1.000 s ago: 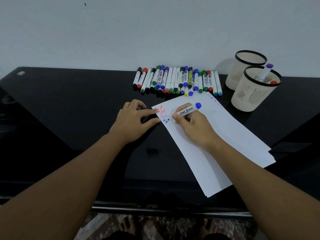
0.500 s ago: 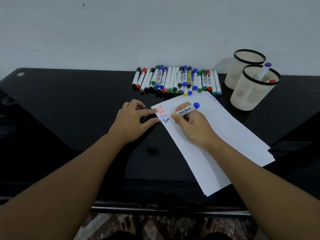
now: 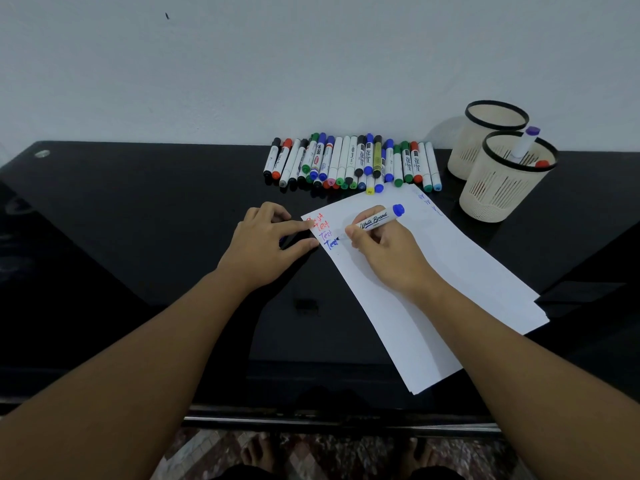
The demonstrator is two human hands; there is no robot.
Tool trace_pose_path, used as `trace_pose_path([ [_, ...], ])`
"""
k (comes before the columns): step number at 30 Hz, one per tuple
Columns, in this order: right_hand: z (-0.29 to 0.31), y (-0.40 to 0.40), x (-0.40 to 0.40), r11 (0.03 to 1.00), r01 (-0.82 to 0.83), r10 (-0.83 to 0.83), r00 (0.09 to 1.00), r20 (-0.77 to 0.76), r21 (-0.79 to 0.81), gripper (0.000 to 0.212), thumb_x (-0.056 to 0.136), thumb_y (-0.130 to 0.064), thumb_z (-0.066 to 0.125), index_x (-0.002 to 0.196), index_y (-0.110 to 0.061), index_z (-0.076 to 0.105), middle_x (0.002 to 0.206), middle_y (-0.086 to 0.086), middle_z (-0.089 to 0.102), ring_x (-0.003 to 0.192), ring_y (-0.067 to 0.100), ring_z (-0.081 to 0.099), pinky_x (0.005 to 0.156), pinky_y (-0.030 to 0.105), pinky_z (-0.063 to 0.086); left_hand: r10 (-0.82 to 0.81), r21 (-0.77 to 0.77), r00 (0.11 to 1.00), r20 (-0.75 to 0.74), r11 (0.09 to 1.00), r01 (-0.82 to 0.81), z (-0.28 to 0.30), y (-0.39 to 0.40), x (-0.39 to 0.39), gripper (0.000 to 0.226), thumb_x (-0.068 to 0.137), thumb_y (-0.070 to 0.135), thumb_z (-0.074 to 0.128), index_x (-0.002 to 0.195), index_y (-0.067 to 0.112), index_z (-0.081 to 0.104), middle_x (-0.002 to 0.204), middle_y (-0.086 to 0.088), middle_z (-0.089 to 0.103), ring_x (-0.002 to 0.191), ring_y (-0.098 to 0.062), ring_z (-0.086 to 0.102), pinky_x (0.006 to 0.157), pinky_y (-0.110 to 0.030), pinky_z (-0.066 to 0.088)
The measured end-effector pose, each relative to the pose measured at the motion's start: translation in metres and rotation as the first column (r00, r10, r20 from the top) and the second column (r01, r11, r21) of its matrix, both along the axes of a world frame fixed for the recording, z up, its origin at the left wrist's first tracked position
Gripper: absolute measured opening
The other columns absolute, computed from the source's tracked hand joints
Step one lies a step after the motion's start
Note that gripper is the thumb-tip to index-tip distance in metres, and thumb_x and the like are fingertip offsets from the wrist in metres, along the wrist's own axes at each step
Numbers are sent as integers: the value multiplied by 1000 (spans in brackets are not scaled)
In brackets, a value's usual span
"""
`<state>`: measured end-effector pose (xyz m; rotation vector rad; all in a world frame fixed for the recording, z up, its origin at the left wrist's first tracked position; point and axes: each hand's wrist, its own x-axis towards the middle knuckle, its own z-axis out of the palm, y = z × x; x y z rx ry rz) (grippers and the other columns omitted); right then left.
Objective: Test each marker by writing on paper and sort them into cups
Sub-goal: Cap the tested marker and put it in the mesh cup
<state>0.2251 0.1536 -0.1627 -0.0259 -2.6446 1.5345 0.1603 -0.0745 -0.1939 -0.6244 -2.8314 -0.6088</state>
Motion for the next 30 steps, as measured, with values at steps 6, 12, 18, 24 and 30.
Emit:
trace_pose_path([
  [6, 0, 1, 0, 996, 24, -31, 997, -71, -87, 9, 103, -35, 62, 109, -29, 58, 81, 0, 63, 75, 14, 59, 82, 39, 55, -6, 15, 1000, 1, 1000, 6, 2, -1, 1, 54, 89, 72, 48, 133, 45, 63, 127, 12, 46, 118, -12, 39, 102, -40, 39],
  [12, -1, 4, 2, 994, -16, 6, 996, -89, -110, 18, 107, -21, 55, 117, -34, 60, 97, -8, 71, 90, 4, 67, 93, 34, 55, -38, 145, 999, -28, 989, 42, 2, -4, 6, 58, 96, 40, 62, 149, 48, 42, 120, 7, 46, 111, -15, 41, 103, -43, 42],
  [18, 10, 4, 7, 988, -128, 133, 990, 51, -88, 91, 99, 1, 56, 161, -48, 10, 168, -16, 25, 145, 2, 25, 120, 34, 25, 172, 94, 983, 61, 980, -177, 9, -2, 8, 34, 94, 37, 63, 127, 29, 58, 122, 2, 47, 116, -20, 38, 96, -33, 32],
  [24, 9, 1, 5, 987, -69, 71, 997, 5, -143, 43, 107, -45, 49, 149, -46, 40, 149, -15, 50, 129, -1, 52, 120, 39, 36, 121, 266, 990, 76, 954, -138, 15, -9, 12, 21, 100, 28, 63, 120, 28, 66, 113, 3, 58, 103, -13, 54, 91, -29, 46],
  [30, 12, 4, 2, 980, -80, 80, 997, -6, -185, 57, 109, -17, 50, 145, -56, 31, 142, -4, 59, 95, 14, 75, 90, 14, 47, 69, 477, 960, 270, 857, -195, 39, -8, 22, 37, 93, 24, 74, 128, 28, 63, 107, 13, 68, 99, -2, 64, 87, -16, 50],
])
